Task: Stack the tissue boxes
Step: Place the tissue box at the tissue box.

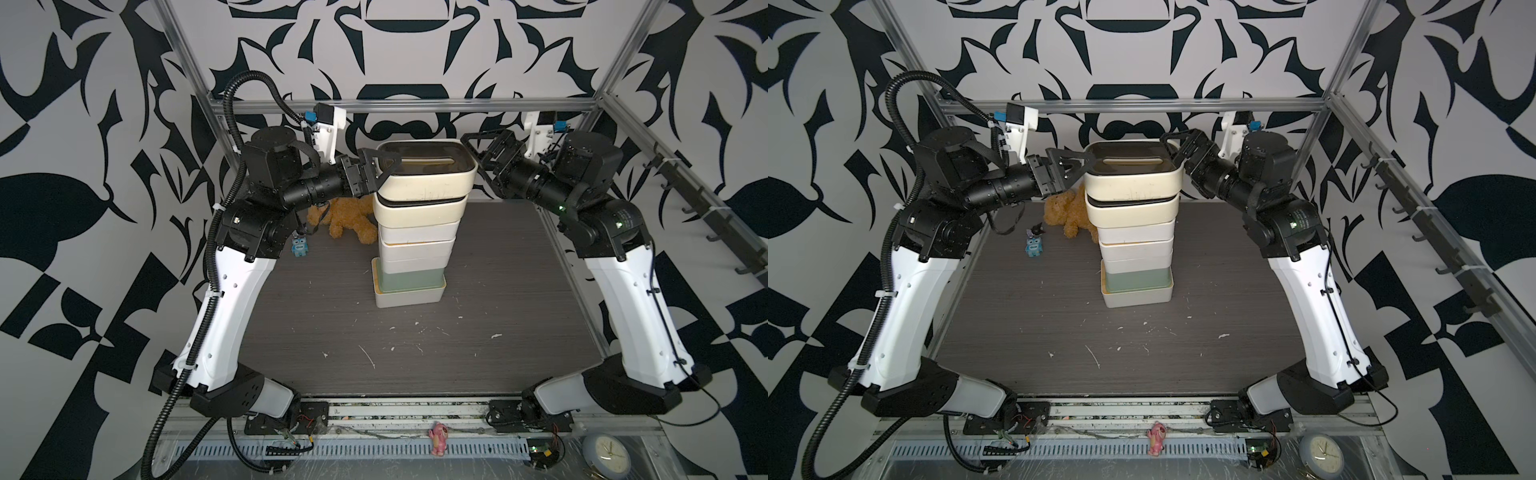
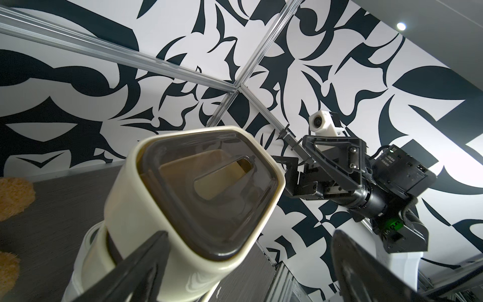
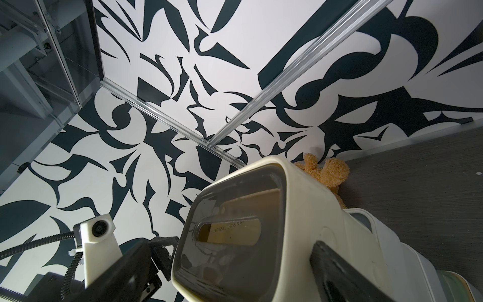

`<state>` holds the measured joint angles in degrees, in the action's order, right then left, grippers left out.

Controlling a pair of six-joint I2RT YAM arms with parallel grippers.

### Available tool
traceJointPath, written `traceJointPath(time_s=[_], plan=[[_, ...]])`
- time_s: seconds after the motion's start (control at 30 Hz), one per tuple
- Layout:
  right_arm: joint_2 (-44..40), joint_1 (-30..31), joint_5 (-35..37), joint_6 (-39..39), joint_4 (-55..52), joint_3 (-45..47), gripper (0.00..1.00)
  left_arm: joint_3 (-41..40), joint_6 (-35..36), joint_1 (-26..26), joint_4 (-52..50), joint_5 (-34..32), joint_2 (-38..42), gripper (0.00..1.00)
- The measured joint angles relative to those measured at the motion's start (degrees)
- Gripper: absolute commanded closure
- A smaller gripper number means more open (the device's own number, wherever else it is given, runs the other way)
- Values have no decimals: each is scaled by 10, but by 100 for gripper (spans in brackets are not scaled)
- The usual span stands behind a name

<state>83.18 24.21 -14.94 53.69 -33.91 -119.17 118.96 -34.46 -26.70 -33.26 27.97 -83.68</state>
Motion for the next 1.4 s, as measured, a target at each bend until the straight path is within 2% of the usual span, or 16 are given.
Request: traceJointPath(time_s=[0.3,0.7,1.4], plan=[[9,11,1,-24,-22,-18,1,4,16,1,-34,-61,-2,1],[14,10,37,-60,-37,-24,1,15,15,2,-34,-43,-28,1],[20,10,19,-52,-24,-24,1,7,0,2,-7,-9,-6,1]])
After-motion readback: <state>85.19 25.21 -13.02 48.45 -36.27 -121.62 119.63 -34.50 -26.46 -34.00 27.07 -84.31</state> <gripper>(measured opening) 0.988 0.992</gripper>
